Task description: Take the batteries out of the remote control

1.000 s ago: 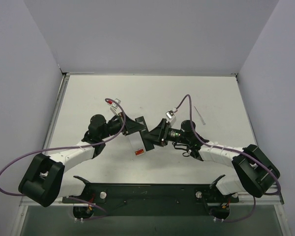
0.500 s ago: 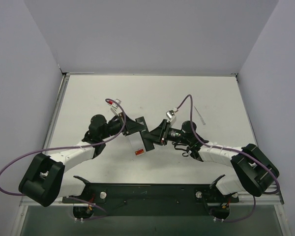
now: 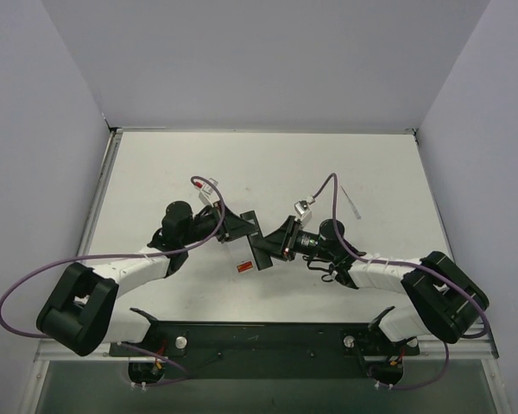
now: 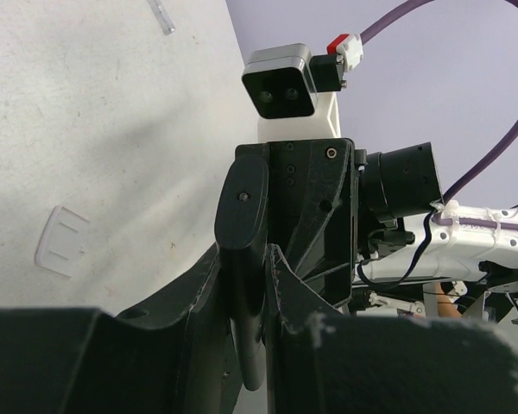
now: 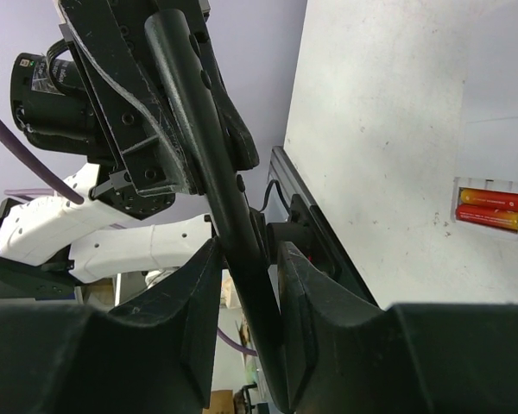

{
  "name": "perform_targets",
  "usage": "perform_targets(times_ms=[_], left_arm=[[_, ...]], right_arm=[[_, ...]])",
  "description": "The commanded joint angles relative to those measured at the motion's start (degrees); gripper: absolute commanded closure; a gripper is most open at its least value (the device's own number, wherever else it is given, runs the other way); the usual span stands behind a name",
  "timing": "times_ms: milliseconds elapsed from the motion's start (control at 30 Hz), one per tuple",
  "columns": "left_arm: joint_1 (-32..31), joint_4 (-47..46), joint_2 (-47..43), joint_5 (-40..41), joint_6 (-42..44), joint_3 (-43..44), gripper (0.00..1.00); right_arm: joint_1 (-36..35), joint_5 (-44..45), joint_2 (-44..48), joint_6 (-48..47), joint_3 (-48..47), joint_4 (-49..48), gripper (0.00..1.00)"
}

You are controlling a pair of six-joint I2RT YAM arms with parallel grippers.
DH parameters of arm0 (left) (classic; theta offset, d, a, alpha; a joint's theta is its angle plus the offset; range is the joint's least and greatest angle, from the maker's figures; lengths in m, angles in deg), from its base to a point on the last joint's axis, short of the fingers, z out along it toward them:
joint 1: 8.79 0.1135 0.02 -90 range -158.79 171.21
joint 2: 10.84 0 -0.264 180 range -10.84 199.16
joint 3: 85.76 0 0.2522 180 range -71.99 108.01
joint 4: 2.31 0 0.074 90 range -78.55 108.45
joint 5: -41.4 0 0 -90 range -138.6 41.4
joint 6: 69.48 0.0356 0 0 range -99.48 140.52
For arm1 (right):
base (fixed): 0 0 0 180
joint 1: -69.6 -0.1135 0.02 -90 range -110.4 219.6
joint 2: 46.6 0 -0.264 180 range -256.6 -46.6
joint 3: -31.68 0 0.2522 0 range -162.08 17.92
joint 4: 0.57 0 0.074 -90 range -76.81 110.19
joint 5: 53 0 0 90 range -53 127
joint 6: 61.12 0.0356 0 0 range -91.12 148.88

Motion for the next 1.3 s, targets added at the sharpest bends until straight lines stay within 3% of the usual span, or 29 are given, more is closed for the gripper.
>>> perform_targets(times_ms=[0, 167, 367, 500, 533, 567, 633, 733, 767, 833, 900, 967, 1000, 1067, 1167, 1267], left_arm=[[1.31, -4.4, 0.71, 5.97, 3.43, 4.21, 1.0], [1.31, -4.84, 1.95, 6.06, 4.13, 4.38, 1.0], [1.31, -6.07, 2.91, 5.79, 4.04, 3.85, 1.0], [1.58, -5.45, 3.26, 5.62, 4.04, 4.38, 1.0], [1.66, -5.11, 3.35, 5.53, 4.3, 4.9, 1.0], [1.66, -4.58, 3.44, 5.44, 4.39, 5.08, 1.0], [1.66, -4.4, 3.79, 5.35, 4.66, 5.52, 1.0], [1.66, -4.4, 4.14, 5.18, 4.75, 5.7, 1.0], [1.66, -4.49, 4.23, 5.18, 4.75, 5.79, 1.0], [1.75, -4.49, 4.32, 5.09, 4.75, 5.88, 1.0], [1.75, -4.49, 4.32, 5.0, 4.75, 5.96, 1.0], [1.75, -4.31, 4.32, 5.0, 4.83, 5.96, 1.0], [1.75, -4.4, 4.32, 5.0, 4.92, 5.96, 1.0], [1.75, -4.31, 4.32, 5.0, 4.92, 5.96, 1.0], [2.1, -3.87, 4.5, 4.65, 5.01, 6.14, 1.0], [2.37, -3.96, 4.5, 4.3, 4.92, 6.23, 1.0]], right_arm=[[-0.55, -2.32, -1.44, -1.17, 2.91, 3.8, 0.86], [-0.55, -2.49, -0.48, -0.91, 3.08, 4.68, 0.82], [-0.55, -2.32, 0.67, -1.0, 2.03, 8.28, 0.92], [-0.55, -3.2, 1.02, -1.7, 2.29, 9.51, 0.76], [-0.55, -3.2, 1.11, -2.05, 2.38, 10.04, 0.76], [-0.55, -3.2, 1.19, -2.75, 2.56, 10.65, 0.78], [-0.55, -3.72, 0.93, -3.1, 2.73, 10.92, 0.92], [-0.55, -4.95, 0.32, -2.67, 2.82, 10.04, 0.96], [-0.46, -5.3, 0.32, -2.67, 2.82, 10.13, 0.95], [-0.55, -5.66, 0.32, -3.45, 2.3, 11.79, 0.8], [-0.55, -6.1, 0.75, -4.42, 1.86, 13.81, 0.74], [-0.55, -5.92, 1.11, -4.86, 1.77, 14.61, 0.81], [-0.46, -6.01, 1.19, -5.04, 1.42, 15.22, 0.92], [-0.37, -6.45, 1.19, -5.39, 0.98, 15.67, 0.95], [-0.37, -7.85, 1.19, -6.44, 0.62, 16.37, 0.8], [-0.28, -8.21, 2.16, -8.28, 0.54, 18.39, 0.76]])
